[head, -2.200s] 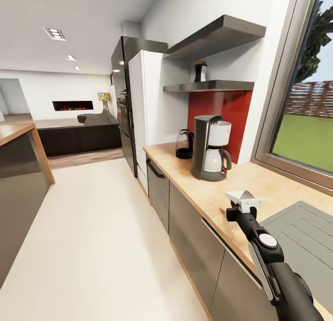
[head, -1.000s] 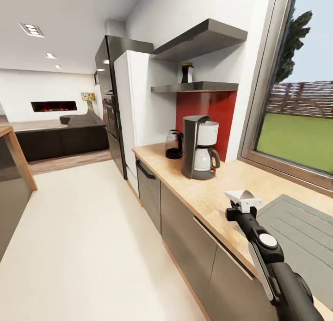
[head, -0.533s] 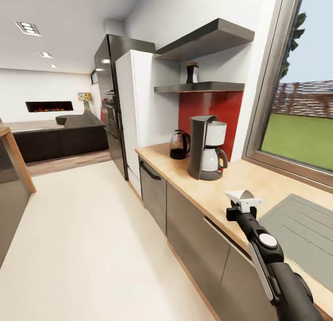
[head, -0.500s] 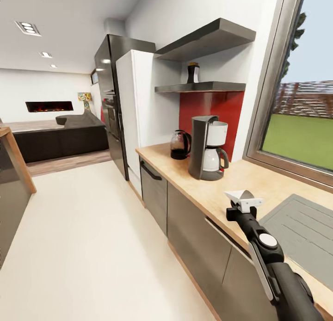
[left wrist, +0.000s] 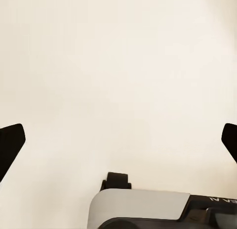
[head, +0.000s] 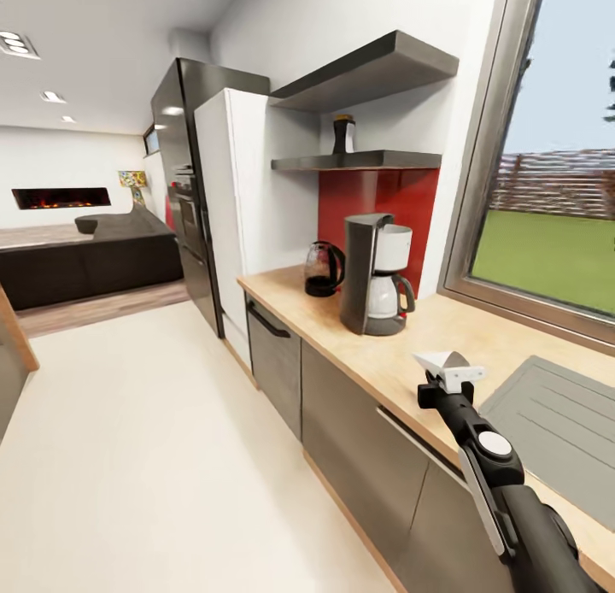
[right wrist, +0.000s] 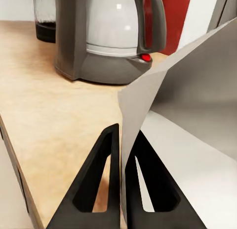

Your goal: Set up a coffee station on the kitchen countertop: keep the coffee maker on the countertop, move the bottle of coffee from the kitchen shelf to the counter next to the coffee maker, place a paper coffee filter on top of the coffee maker, put the saucer next to the coffee maker with the coffee cup on the saucer, and place the electric kettle next to the coffee maker.

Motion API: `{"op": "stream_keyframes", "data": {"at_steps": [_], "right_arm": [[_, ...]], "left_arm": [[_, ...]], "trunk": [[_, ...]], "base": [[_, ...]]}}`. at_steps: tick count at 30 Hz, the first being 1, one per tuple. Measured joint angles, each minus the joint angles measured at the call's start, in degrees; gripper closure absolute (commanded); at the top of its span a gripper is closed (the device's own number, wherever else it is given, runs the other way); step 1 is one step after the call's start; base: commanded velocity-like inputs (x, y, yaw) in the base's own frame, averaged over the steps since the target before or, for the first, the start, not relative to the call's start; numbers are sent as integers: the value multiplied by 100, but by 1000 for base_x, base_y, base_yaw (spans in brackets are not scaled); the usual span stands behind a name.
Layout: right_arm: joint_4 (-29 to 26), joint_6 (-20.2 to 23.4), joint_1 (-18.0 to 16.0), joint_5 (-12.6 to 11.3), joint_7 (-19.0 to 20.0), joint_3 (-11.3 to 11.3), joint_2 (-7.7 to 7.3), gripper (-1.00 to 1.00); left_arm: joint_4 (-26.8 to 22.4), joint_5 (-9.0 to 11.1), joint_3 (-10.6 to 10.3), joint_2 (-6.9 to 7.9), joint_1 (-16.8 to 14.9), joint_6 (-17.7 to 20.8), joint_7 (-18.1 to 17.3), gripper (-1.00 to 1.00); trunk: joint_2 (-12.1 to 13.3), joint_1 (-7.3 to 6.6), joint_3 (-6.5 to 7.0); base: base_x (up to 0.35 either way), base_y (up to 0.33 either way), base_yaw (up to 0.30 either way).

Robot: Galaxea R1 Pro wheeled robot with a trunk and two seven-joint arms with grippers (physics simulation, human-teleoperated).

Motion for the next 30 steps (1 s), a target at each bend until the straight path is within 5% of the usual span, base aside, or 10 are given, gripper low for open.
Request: {"op": "stream_keyframes", "data": {"at_steps": [10,30], "right_arm": [[0,0,-2,0,-1,-1,0,100],[0,0,-2,0,-1,-1,1,100]], "left_arm": [[-1,0,0,0,0,0,0,-100],[1,-1,-2,-2,0,-1,0,-100]], "trunk": [[0,0,0],[0,0,0]], "base": [[256,170,-24],[78,10,-92]]}}
